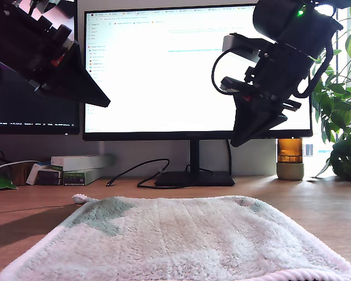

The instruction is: Fold the tea towel to a neat square and place it to the right

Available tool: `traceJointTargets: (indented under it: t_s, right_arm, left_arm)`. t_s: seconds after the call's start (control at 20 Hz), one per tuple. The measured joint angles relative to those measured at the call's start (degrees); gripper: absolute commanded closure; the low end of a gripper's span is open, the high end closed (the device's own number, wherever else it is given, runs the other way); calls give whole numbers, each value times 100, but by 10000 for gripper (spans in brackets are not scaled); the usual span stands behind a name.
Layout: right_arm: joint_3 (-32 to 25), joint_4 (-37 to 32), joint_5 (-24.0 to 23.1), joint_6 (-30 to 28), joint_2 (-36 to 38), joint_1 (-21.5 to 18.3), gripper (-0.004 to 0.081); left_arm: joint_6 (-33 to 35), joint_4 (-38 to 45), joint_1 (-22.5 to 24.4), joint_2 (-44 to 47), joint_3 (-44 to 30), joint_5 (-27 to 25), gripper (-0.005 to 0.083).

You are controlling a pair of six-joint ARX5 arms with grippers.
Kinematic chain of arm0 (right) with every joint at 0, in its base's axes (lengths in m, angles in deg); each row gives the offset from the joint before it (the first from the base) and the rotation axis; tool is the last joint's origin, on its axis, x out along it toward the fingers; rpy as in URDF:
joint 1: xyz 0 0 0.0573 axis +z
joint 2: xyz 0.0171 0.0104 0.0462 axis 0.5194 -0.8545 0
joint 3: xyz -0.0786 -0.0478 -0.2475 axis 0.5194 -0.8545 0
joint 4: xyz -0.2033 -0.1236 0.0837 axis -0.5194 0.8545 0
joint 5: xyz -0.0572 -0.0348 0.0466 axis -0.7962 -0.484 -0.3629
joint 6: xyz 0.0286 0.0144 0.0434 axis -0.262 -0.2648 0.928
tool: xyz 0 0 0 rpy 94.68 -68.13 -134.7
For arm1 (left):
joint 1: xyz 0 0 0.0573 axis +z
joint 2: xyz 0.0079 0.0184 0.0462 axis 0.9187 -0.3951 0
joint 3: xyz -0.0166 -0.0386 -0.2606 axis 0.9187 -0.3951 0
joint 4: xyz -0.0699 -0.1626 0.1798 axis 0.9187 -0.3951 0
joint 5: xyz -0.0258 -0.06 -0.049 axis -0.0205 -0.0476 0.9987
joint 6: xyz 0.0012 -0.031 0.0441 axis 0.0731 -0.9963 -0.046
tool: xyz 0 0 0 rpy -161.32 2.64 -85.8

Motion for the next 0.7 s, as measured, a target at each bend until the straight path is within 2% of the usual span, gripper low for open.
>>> traceJointTargets:
  t_s: [0.15,0.5,0.7]
  right_arm:
    - [-254,-343,-7,2,153,0,781]
    - [-2081,-1519,-245,4,1858,0,781]
    - [-3034,-1425,-243,173,2706,0,781]
  left_arm:
    - [-111,13,-17,79,0,4,797]
    - [-164,57,72,387,-127,2,797]
    - [-442,48,28,1025,-852,-2,797]
